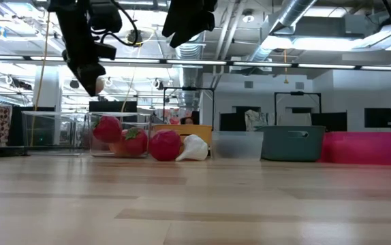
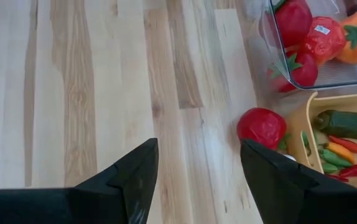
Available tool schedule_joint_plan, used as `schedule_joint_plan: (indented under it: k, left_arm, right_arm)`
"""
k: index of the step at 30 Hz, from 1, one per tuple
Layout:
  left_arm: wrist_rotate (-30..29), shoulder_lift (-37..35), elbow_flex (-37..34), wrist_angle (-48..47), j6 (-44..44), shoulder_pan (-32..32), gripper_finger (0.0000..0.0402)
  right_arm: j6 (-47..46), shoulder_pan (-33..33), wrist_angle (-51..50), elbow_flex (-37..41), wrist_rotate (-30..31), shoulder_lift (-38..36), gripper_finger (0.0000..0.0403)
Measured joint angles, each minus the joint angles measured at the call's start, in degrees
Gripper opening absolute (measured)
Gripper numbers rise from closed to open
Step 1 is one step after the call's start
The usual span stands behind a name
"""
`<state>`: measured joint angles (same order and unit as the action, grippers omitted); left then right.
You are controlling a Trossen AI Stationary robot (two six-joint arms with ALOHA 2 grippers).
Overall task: Sort produce into baskets
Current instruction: Put the garlic into the left transparent bin
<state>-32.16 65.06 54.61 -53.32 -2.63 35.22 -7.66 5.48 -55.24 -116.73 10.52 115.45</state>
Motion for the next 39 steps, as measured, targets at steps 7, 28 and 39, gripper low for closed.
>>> schedule_joint_plan:
  k: [7, 28, 39]
  left_arm:
    - [0.2, 0.02, -0.02, 0.11, 0.8, 1.61, 0.0183]
    - [0.16, 0.07, -0.02, 0.04, 1.83, 1.67, 0.0275]
    - [3.2, 0.07, -0.02, 0.06, 2.43, 1.65, 0.028]
  right_arm:
    - [0.0, 0.0, 0.0, 0.0, 0.0, -0.02, 0.0255]
    - [-17.84, 1.72, -5.49, 5.17, 11.86, 0.12, 0.0255]
    - [-32.65, -0.01, 5.15, 18.38, 23.04, 0.14, 0.0255]
